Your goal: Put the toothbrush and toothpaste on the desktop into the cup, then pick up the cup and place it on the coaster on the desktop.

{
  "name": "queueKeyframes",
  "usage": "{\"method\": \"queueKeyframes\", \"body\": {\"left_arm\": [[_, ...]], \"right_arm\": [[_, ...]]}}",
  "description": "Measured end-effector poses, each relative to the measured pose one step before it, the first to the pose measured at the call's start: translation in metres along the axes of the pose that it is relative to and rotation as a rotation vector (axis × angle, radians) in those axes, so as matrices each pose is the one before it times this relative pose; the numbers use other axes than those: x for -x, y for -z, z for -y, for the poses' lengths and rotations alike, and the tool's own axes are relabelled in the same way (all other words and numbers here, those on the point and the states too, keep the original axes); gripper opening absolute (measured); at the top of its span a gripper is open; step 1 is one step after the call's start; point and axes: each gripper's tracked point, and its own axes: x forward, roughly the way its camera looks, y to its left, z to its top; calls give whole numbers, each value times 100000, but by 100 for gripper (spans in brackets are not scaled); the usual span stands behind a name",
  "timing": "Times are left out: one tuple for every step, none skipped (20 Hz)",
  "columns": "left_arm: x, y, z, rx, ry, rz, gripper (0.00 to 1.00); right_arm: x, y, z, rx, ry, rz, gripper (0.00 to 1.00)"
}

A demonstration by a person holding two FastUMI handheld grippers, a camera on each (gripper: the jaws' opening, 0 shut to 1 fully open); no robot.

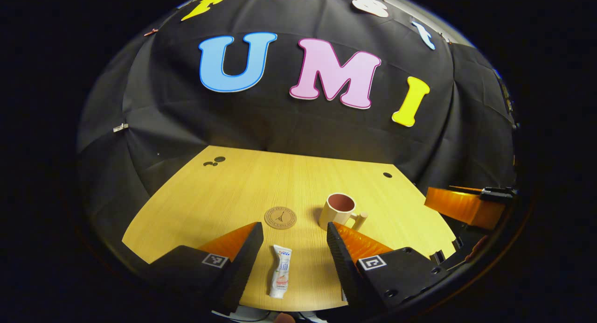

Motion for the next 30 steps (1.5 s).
{"method": "queueKeyframes", "body": {"left_arm": [[-367, 324, -42, -231, -62, -1188, 86], [-387, 635, -9, -421, -127, -1775, 86], [-446, 612, -61, -380, -245, -2029, 86], [-350, 770, -9, -277, -356, -1736, 86], [-468, 537, 31, -106, -105, -1495, 86], [-660, 621, 62, -309, -173, -1540, 86], [-523, 525, -14, -584, -418, -1798, 86], [-415, 660, -98, -547, -456, -1294, 86], [-479, 500, 29, -757, -279, -1498, 86], [-494, 552, -96, -683, -579, -1324, 86], [-483, 335, -149, -479, -588, -1037, 86], [-411, 415, 13, -595, -627, -1229, 85], [-511, 483, -58, -675, -769, -1559, 85], [-518, 652, -40, -653, -406, -1675, 86], [-603, 518, -7, -707, -560, -1747, 85], [-498, 456, 6, -613, -616, -1451, 85], [-532, 387, -4, -478, -518, -1408, 84], [-494, 517, -80, -292, -769, -1233, 84], [-577, 302, -59, -359, -709, -1282, 84], [-480, 419, 10, -264, -574, -1080, 84], [-473, 202, -42, -236, -613, -974, 84], [-501, 371, -119, -321, -608, -1274, 84], [-481, 270, -109, -359, -822, -1374, 83], [-480, 365, -100, -260, -629, -1452, 83], [-510, 280, -8, -5, -597, -1495, 83], [-444, 393, -121, 162, -572, -1243, 83], [-418, 300, -31, 260, -554, -1369, 83], [-520, 351, -141, 181, -579, -1313, 83], [-286, 205, -54, 173, -366, -1348, 83], [-249, 401, -100, -33, -471, -1167, 83]], "right_arm": [[40, 159, 133, 45, 31, -374, 96], [-50, 163, 126, 108, 135, -525, 96], [-52, 199, 117, 67, 127, -582, 96], [-105, 147, 160, 77, 236, -560, 96], [-50, 246, 138, -47, 170, -509, 96], [-50, 186, 175, -35, 205, -536, 96], [-72, 203, 209, 76, 134, -593, 96], [-131, 202, 136, 141, 210, -662, 96], [-90, 235, 224, 42, 8, -686, 96], [-169, 260, 134, 11, 53, -888, 96], [-104, 251, 96, -40, -46, -845, 96], [-177, 164, 112, -35, -85, -997, 96], [-47, 270, 231, -13, 90, -850, 96], [-148, 191, 323, 10, 268, -999, 96], [-200, 188, 303, -121, 232, -564, 96], [-128, 18, 240, -42, 225, -574, 96], [-183, 30, 372, 116, 364, -529, 96], [-66, 13, 338, 143, 390, -420, 96], [-45, 46, 309, 18, 198, -255, 96], [-102, -153, 114, -123, 57, -356, 96], [-151, 38, 173, -193, -193, -361, 96], [-109, -7, 311, -56, 295, -231, 96], [29, -37, 282, 85, 26, -241, 96], [-78, 3, 242, 168, 259, -165, 96], [-80, -47, 249, 167, 193, -253, 96], [-85, -31, 241, 57, 230, -109, 96], [-165, -10, 330, 46, 327, -310, 96], [-71, 55, 300, -80, 110, -371, 96], [16, 65, 210, -121, 323, -235, 96], [-69, 33, 289, -149, 218, -380, 96]]}}
